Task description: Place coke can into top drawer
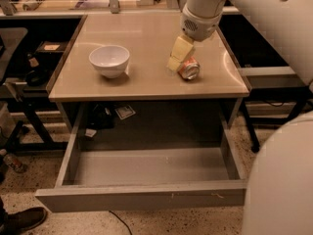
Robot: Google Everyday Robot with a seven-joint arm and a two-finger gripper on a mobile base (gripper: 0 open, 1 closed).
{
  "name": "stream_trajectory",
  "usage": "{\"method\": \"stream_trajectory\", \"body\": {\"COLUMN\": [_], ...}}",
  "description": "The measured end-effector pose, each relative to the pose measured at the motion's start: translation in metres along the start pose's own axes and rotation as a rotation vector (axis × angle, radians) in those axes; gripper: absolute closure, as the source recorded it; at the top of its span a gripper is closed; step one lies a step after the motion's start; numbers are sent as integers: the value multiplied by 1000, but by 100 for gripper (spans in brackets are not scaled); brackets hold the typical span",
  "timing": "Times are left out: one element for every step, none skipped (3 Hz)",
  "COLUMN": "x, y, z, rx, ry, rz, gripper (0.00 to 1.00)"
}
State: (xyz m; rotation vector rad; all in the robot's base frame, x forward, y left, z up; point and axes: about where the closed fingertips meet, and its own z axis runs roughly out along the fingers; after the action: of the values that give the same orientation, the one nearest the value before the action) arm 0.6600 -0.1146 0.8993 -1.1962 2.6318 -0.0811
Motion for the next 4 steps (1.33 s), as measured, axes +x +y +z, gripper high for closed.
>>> {"method": "stream_trajectory", "body": {"x": [-17,-29,-36,-40], "y": [-7,-15,-23,-30], "z": [6,19,33,45], "rx": [-11,-14,-22,-29], "ry": [-6,-1,-1,0], "rz": [17,33,49,61], "gripper": [0,0,0,0]}}
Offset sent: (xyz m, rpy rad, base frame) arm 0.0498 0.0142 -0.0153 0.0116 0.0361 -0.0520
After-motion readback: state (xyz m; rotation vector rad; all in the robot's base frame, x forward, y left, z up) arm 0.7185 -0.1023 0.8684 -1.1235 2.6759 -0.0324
